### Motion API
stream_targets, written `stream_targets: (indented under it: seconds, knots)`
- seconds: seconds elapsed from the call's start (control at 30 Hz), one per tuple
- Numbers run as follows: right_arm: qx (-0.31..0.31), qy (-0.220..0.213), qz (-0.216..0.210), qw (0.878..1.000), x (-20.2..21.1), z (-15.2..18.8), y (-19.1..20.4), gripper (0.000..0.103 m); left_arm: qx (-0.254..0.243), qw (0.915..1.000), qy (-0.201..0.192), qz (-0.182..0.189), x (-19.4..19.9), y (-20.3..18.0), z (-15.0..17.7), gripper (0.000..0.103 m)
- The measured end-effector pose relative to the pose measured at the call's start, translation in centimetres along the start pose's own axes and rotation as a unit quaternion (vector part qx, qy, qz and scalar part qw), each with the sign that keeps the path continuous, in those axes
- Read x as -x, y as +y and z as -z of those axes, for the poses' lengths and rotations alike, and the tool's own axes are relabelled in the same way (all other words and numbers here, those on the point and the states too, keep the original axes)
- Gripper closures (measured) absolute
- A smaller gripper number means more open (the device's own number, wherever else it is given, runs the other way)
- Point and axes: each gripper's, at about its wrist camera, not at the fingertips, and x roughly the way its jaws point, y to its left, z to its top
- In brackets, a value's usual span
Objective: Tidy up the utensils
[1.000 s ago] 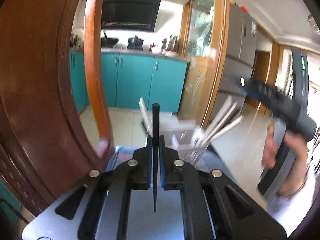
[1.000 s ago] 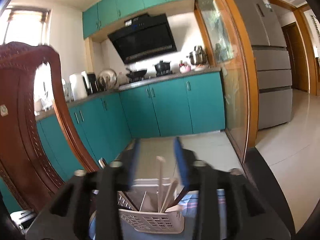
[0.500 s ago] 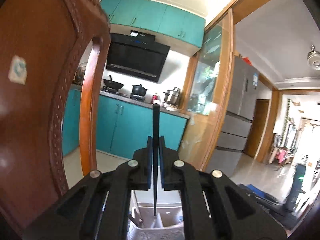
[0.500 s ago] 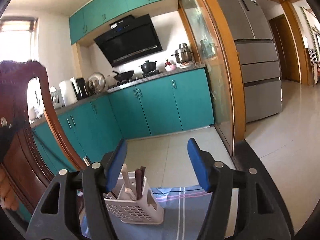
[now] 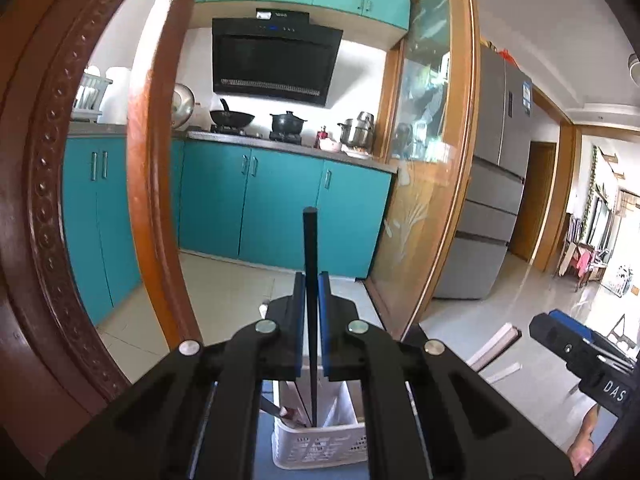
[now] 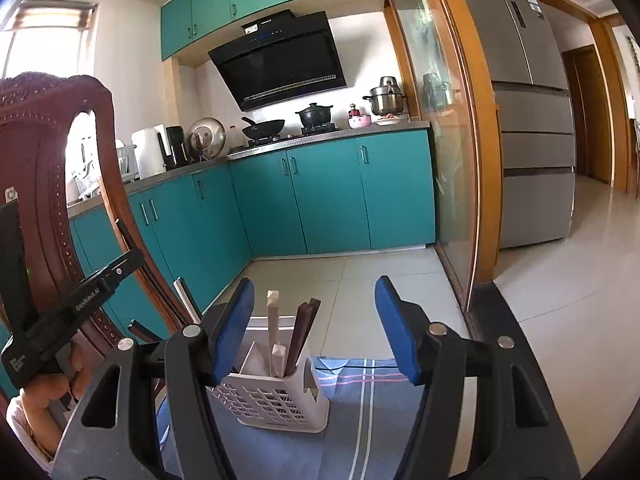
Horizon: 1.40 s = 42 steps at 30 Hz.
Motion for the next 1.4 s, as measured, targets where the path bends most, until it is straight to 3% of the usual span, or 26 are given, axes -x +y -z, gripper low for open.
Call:
stream_targets:
  seconds: [0.23,0.3,0.37,0.53,0.67,0.83,0.97,1.07,1.2,1.4]
  knots:
    - [0.000,0.000,-0.005,1.000,0.2,-0.1,0.1,0.037,-0.008,0.9999,0.008,0.004,0.0,-0.4,0.6,0.093]
    - [0.000,0.000,-0.006,1.000,0.2,-0.1,0.1,0.037,-0.007,0.9999,0.007,0.007,0.2,-0.5,0.7,0.087]
    - [-0.001,0.000,-0.007,1.000,0.3,-0.1,0.1,0.036,-0.003,0.9999,0.005,0.009,0.5,-0.5,0.7,0.075]
    - [-0.003,-0.008,-0.012,1.000,0.9,-0.3,-0.1,0.033,-0.010,0.9999,0.001,0.011,2.0,-0.5,1.0,0.059]
    - [-0.004,-0.020,-0.016,1.000,2.1,-0.5,-0.3,0.029,-0.029,0.9995,0.002,0.007,5.5,-0.5,2.5,0.042]
    - [-0.013,-0.037,-0.008,0.999,6.4,2.3,-1.2,0.019,-0.036,0.9989,0.011,-0.028,12.3,0.7,7.4,0.033]
    - [0.002,-0.005,0.026,1.000,10.6,7.9,-2.0,0.018,-0.014,0.9971,0.063,-0.041,17.0,2.5,12.4,0.031]
    - [-0.007,0.041,0.021,0.999,12.7,11.2,-2.2,0.017,-0.007,0.9930,0.107,-0.050,20.2,3.2,15.2,0.028]
    - [0.017,0.071,0.040,0.997,16.0,13.9,-0.7,0.014,-0.027,0.9927,0.091,-0.075,24.3,2.9,16.2,0.016]
    - [0.066,0.034,0.044,0.996,21.1,14.1,2.9,0.003,-0.063,0.9926,0.044,-0.094,29.5,1.4,14.9,0.004]
